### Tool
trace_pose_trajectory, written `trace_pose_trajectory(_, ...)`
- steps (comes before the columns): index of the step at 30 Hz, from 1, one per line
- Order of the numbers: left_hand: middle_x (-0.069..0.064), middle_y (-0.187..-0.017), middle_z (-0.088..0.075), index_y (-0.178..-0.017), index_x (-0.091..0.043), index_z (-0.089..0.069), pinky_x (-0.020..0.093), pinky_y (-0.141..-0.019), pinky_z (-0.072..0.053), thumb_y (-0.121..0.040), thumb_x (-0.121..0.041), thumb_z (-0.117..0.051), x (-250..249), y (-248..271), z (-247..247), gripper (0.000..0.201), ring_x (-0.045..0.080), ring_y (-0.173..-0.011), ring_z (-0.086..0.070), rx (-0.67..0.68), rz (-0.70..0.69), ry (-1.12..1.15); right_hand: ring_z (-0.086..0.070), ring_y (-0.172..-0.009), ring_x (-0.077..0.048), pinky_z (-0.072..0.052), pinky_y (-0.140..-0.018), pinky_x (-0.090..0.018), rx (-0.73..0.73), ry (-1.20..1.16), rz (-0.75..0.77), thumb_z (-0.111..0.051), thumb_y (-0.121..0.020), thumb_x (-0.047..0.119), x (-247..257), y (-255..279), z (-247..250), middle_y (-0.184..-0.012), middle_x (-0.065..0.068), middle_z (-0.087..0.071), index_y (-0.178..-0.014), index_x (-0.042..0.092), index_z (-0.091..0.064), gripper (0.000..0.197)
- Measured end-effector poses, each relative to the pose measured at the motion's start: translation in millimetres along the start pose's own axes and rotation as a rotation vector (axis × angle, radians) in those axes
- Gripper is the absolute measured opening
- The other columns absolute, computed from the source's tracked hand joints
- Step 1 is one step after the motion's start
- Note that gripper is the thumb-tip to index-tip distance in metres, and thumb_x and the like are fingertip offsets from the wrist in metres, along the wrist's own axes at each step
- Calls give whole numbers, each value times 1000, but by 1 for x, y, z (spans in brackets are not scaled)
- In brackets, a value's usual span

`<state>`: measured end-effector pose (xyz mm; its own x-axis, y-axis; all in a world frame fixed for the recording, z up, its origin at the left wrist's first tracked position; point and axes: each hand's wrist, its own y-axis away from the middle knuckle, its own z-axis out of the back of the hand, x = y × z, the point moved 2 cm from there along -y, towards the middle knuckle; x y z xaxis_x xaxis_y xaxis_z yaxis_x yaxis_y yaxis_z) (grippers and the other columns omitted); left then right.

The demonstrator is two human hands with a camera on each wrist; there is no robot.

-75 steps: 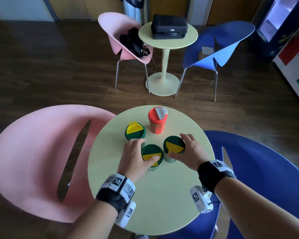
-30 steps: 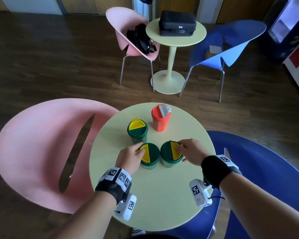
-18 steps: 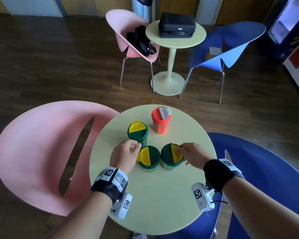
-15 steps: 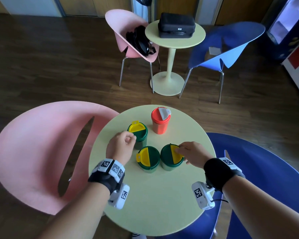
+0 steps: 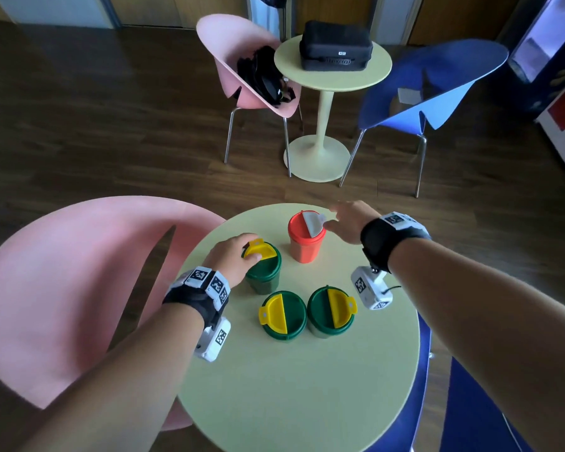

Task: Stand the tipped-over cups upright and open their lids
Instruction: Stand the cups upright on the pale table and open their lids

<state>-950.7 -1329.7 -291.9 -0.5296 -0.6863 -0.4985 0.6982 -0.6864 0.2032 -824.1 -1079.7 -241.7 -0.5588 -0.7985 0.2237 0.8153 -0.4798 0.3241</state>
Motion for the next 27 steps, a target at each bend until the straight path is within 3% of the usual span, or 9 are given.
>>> trace_pose_trajectory(4,-2,-110,-71,-113,-22,-64,34,-84,-52,-87,-43,-71,5,-3,5,34,24,-100,-67,-43,85,20,-53,-132,-33,-46,-107,-39,89,-25,-16,-45,-105,32,18,-18,1,-145,-13,-57,-145,11,-54,46)
trace_pose_trajectory(7,-2,-100,-70,-103,-21,-60,32,-73,-50,-83,-50,-72,9,-3,5,36,22,-87,-66,-26,177,49,-71,-105,-33,-56,-93,-39,126,-128,-49,-46,-102,20,21,-23,-6,-113,-18,-74,-133,6,-61,36)
trace_pose_trajectory(9,0,-98,-67,-106,-25,-58,36,-66,-59,-79,-49,-73,13,-4,3,39,21,-80,-68,4,237,174,-77,-86,-30,-61,-87,-42,129,-245,-89,-48,-99,15,18,-27,-12,-91,-17,-78,-127,6,-61,33)
trace_pose_trajectory(11,3,-102,-64,-115,-29,-59,33,-56,-62,-80,-42,-73,12,-3,2,40,23,-80,-70,60,275,284,-78,-79,-25,-61,-86,-38,115,-297,-101,-50,-97,16,13,-28,-14,-82,-14,-79,-127,10,-62,32)
trace_pose_trajectory(13,7,-104,-69,-109,-24,-69,33,-56,-63,-82,-33,-72,10,-4,1,29,25,-76,-74,125,278,361,-78,-79,-21,-59,-84,-31,117,-310,-82,-53,-98,20,10,-24,-13,-80,-11,-79,-128,14,-61,32)
trace_pose_trajectory(16,12,-92,-76,-86,-18,-76,44,-67,-65,-80,-28,-72,4,-4,-4,13,28,-66,-77,147,264,466,-78,-73,-18,-56,-69,-23,138,-369,-84,-57,-96,24,3,-11,-11,-69,-3,-76,-122,18,-65,27)
trace_pose_trajectory(21,10,-90,-75,-93,-14,-78,38,-64,-65,-84,-21,-71,-12,1,-13,13,26,-72,-76,138,246,488,-77,-62,-14,-54,-70,-24,221,-464,-120,-61,-92,20,-6,14,-16,-68,1,-75,-110,19,-69,20)
trace_pose_trajectory(23,10,-88,-75,-92,-15,-80,35,-61,-64,-82,-20,-70,-16,1,-14,14,26,-72,-76,155,235,472,-77,-63,-15,-53,-75,-24,228,-464,-126,-60,-90,18,-9,21,-21,-66,3,-75,-111,19,-70,23)
trace_pose_trajectory(27,11,-83,-74,-86,-17,-80,31,-58,-63,-81,-19,-70,-21,3,-13,11,28,-70,-75,156,233,455,-78,-69,-13,-50,-72,-20,232,-424,-122,-56,-92,23,-16,31,-29,-68,1,-77,-119,23,-67,29)
